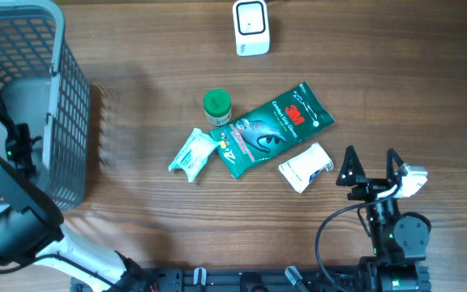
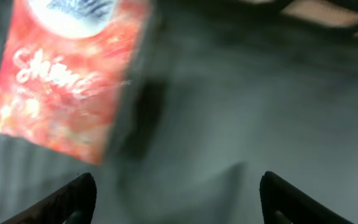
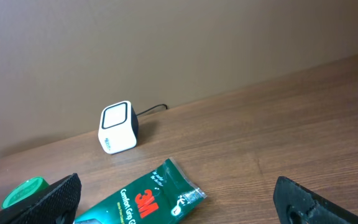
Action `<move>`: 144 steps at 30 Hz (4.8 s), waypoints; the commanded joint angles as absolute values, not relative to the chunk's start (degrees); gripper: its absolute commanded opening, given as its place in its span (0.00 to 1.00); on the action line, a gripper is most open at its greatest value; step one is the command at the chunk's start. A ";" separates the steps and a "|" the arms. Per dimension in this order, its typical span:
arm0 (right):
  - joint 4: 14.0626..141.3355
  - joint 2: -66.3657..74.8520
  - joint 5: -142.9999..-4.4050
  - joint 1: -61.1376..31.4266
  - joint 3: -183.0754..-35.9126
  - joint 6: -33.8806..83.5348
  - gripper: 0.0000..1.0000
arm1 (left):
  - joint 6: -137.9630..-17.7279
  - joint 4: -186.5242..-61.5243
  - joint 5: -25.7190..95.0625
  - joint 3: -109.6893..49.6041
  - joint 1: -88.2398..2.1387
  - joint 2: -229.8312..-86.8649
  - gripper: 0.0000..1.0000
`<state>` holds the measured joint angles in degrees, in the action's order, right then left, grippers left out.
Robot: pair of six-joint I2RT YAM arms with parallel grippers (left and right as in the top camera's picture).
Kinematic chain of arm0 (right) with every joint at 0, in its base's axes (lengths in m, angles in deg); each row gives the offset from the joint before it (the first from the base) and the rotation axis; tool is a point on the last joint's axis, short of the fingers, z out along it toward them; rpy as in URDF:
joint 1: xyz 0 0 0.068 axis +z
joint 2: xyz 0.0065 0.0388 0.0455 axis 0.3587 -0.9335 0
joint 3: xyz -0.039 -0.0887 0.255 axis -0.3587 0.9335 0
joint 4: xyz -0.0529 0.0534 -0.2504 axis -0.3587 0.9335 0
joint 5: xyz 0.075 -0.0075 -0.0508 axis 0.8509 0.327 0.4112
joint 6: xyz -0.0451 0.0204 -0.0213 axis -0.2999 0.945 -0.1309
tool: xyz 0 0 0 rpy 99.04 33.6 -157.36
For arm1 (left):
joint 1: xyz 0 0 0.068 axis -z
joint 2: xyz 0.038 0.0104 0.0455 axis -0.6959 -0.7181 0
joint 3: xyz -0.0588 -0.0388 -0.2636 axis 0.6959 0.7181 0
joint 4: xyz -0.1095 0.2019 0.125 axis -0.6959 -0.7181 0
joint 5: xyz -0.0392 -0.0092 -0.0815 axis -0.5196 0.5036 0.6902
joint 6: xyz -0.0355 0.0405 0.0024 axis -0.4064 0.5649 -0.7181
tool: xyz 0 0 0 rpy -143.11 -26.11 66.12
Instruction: Scan the item barcode
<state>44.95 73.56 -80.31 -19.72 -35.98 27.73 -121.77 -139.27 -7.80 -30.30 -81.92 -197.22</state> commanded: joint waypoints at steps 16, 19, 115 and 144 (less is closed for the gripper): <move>44.77 73.63 -79.83 -19.92 -35.91 27.62 1.00 | -104.76 -144.76 -15.64 -32.75 -85.00 -194.38 1.00; 44.77 73.63 -79.83 -19.92 -35.91 27.60 0.99 | -104.81 -144.30 -15.97 -31.31 -86.99 -194.44 1.00; 44.77 73.63 -79.83 -19.92 -35.91 27.62 0.99 | -64.35 -130.81 0.20 -51.59 -4.77 -189.94 1.00; 43.15 73.63 -40.45 -19.92 -35.91 67.82 1.00 | -50.29 -127.93 -12.36 -49.98 -15.02 -135.87 1.00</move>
